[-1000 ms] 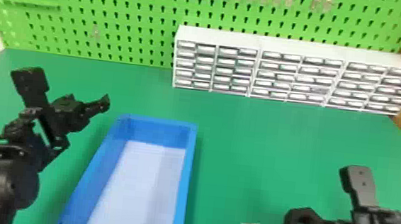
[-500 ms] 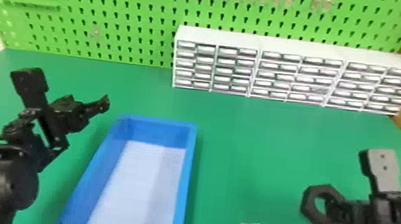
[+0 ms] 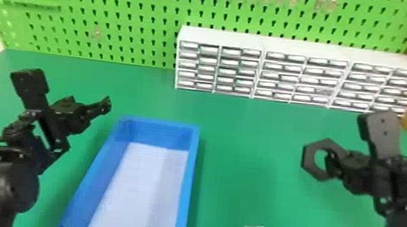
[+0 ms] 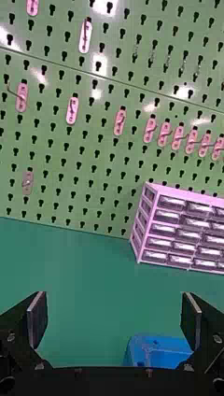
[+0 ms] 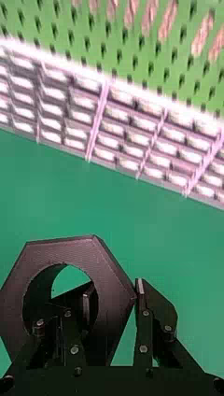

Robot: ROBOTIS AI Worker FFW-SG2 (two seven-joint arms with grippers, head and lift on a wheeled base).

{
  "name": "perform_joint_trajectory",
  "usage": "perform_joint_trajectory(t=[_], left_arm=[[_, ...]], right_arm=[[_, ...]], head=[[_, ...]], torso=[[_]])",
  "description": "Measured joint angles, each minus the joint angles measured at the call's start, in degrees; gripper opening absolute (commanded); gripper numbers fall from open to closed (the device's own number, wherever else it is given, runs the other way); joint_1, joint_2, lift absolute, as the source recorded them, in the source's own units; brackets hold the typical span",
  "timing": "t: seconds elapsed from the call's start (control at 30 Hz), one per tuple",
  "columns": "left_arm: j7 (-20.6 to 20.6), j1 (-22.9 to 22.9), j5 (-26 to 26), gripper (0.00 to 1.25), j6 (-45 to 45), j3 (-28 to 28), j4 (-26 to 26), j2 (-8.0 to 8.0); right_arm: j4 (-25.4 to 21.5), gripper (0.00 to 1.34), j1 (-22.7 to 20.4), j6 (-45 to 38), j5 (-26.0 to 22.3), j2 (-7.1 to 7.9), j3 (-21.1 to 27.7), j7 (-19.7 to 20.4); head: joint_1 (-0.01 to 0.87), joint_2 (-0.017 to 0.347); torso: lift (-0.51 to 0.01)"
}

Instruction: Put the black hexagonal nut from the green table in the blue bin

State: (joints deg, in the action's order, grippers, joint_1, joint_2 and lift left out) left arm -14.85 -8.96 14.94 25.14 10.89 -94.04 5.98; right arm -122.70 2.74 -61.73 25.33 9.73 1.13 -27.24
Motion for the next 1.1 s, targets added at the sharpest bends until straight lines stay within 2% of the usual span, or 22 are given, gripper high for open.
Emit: perform_joint_trajectory(t=[0.13, 0.27, 0.47, 0.6, 0.7, 0.8, 0.9, 1.1], left_arm=[[0.0, 0.0, 0.0, 1.06, 0.0, 0.01, 0.0, 0.0], [0.01, -0.08, -0.03, 1.06, 0.0, -0.03, 0.0, 0.0], [0.01, -0.17, -0.19, 1.06, 0.0, -0.14, 0.03, 0.0], [0.01, -0.2, -0.34, 1.06, 0.0, -0.23, 0.08, 0.0], [0.03, -0.25, -0.4, 1.06, 0.0, -0.26, 0.09, 0.0], [0.04, -0.32, -0.49, 1.06, 0.0, -0.27, 0.09, 0.0], [0.03, -0.33, -0.57, 1.06, 0.0, -0.28, 0.09, 0.0], [0.04, -0.32, -0.72, 1.06, 0.0, -0.22, 0.16, 0.0]], right_arm=[[1.6, 0.33, 1.75, 5.84, -1.77, -0.11, 0.01, 0.48], [4.01, 0.33, 3.35, 11.99, -5.73, -0.34, 0.23, 2.43], [8.97, 0.33, 5.26, 21.76, -13.74, -1.15, 1.4, 3.87], [13.62, 0.33, 6.86, 26.76, -21.64, -1.54, 2.03, 3.87], [17.08, 0.33, 8.23, 28.46, -28.02, -1.63, 2.26, 3.86], [19.24, 0.33, 9.81, 28.63, -31.38, -1.6, 1.66, 3.78], [20.46, 0.33, 11.63, 27.01, -32.4, -1.35, 0.22, 3.07], [23.35, 0.33, 16.03, 22.51, -33.09, -0.77, -3.23, -1.06]], head=[[0.666, 0.032], [0.666, 0.032], [0.666, 0.032], [0.666, 0.032], [0.666, 0.032], [0.666, 0.032], [0.666, 0.032], [0.666, 0.032]], torso=[[-0.1], [-0.1], [-0.1], [-0.1], [-0.1], [-0.1], [-0.1], [-0.1]])
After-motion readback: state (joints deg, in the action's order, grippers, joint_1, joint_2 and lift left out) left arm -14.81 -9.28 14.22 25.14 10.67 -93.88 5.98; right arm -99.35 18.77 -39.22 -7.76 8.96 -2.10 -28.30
